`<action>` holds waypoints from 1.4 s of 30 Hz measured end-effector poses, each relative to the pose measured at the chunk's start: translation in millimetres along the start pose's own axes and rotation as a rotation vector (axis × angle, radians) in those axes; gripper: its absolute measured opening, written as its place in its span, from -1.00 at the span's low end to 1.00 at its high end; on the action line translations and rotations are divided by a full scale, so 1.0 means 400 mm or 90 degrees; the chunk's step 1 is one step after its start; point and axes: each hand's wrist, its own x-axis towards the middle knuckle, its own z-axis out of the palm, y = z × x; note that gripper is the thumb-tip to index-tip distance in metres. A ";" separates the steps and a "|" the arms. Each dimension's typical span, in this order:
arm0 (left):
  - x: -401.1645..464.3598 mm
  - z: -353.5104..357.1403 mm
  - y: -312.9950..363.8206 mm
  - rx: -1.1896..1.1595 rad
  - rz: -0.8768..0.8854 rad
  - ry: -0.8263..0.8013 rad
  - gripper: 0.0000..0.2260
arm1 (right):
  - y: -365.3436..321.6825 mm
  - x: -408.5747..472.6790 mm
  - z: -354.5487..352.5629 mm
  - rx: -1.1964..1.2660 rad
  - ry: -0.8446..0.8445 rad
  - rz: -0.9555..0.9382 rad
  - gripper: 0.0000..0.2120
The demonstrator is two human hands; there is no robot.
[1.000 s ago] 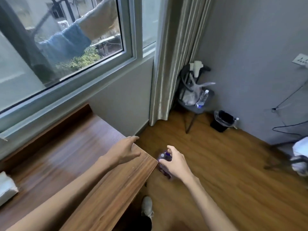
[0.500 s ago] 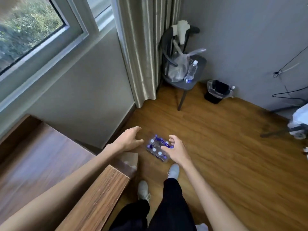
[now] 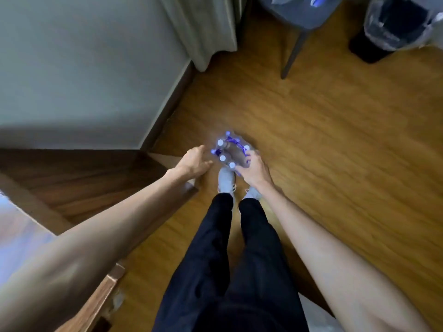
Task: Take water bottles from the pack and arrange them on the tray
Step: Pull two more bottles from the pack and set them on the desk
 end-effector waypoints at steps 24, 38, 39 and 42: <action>0.901 0.690 -0.249 0.179 -0.036 0.034 -0.55 | 0.478 0.792 0.554 -0.252 -0.013 0.031 -0.44; 0.455 0.417 -0.060 0.008 -0.057 0.124 -0.49 | 0.236 0.443 0.259 -0.168 0.061 -0.042 -0.64; 0.397 0.383 -0.034 -0.004 -0.063 0.130 -0.49 | 0.204 0.393 0.222 -0.173 0.063 -0.056 -0.66; 0.216 0.287 0.041 -0.068 -0.073 0.167 -0.58 | 0.109 0.236 0.106 -0.180 0.073 -0.094 -0.74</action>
